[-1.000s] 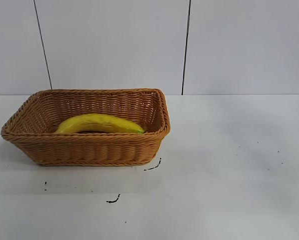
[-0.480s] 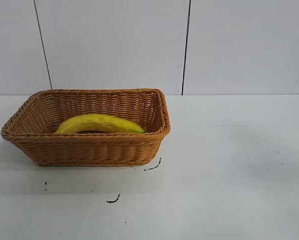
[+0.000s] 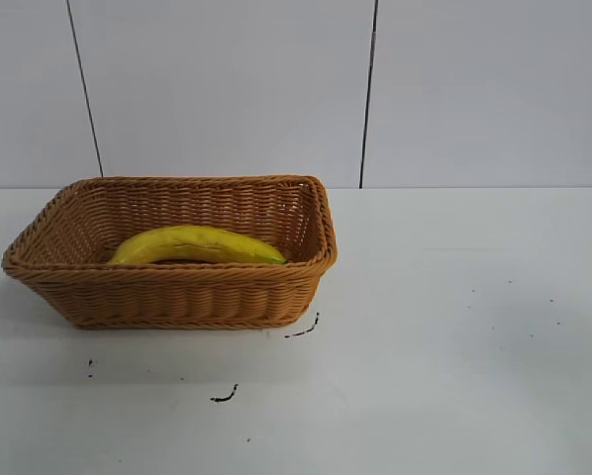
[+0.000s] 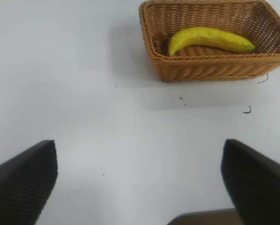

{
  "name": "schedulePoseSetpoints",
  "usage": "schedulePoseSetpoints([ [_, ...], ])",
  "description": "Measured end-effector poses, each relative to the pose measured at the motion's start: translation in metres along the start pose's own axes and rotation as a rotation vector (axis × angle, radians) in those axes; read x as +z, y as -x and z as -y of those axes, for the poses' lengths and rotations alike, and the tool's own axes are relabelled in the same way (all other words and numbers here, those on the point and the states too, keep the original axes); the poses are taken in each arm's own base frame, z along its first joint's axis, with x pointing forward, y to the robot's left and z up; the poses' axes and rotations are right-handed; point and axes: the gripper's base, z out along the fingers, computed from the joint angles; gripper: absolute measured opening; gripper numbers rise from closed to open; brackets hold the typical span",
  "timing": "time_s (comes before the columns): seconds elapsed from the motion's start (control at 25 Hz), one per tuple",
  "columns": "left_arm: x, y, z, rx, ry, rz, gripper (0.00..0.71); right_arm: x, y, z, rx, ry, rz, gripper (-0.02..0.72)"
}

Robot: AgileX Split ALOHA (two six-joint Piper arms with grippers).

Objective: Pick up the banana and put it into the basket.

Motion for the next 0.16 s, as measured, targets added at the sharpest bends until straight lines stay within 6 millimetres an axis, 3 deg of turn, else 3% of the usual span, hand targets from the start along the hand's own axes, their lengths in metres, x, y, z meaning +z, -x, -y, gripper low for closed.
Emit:
schedulePoseSetpoints([
  [0.16,0.0000,0.0000,0.0000,0.000,0.000,0.000,0.690,0.0000,0.0000,-0.0001,0.000,0.001,0.000,0.692],
])
